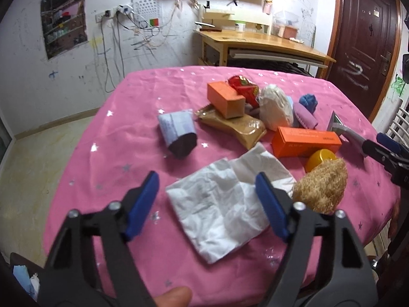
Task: Collect trash
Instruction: 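Grasp the white tissue with the left tool while the right tool grasps the green toothpaste box, then carry tissue and toothpaste box to the yellow bin and open both tools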
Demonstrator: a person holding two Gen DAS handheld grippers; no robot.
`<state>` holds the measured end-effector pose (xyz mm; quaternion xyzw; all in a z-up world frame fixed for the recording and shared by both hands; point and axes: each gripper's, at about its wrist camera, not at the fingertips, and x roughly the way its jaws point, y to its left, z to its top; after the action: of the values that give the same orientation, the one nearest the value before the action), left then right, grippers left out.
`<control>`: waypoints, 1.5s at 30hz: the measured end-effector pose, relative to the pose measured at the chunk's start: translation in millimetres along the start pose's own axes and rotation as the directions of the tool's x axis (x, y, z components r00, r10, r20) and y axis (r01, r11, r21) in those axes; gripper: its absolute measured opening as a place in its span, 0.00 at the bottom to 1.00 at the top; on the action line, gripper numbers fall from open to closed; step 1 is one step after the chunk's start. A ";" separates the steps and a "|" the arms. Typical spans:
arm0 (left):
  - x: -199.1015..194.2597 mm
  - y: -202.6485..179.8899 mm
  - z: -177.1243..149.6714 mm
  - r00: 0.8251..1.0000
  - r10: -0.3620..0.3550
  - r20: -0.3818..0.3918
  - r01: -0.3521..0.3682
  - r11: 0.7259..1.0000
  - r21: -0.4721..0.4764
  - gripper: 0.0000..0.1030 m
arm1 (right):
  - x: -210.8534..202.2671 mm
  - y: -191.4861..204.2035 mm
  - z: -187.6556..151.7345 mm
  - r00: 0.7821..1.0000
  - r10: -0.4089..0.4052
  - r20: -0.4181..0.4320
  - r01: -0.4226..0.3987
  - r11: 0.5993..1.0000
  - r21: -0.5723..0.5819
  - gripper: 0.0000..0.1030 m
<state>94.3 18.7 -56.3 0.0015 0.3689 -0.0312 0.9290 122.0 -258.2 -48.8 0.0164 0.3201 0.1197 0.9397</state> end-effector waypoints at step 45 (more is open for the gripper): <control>-69.5 -106.5 70.4 0.961 -0.117 0.251 0.074 0.982 0.173 0.11 | -78.7 -132.3 -13.6 0.982 -0.129 0.137 0.090 0.962 0.257 0.07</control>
<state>85.8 -85.5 44.8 0.0550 0.2398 -0.1060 0.9634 81.9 -405.8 -26.7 0.1256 0.2601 0.0246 0.9571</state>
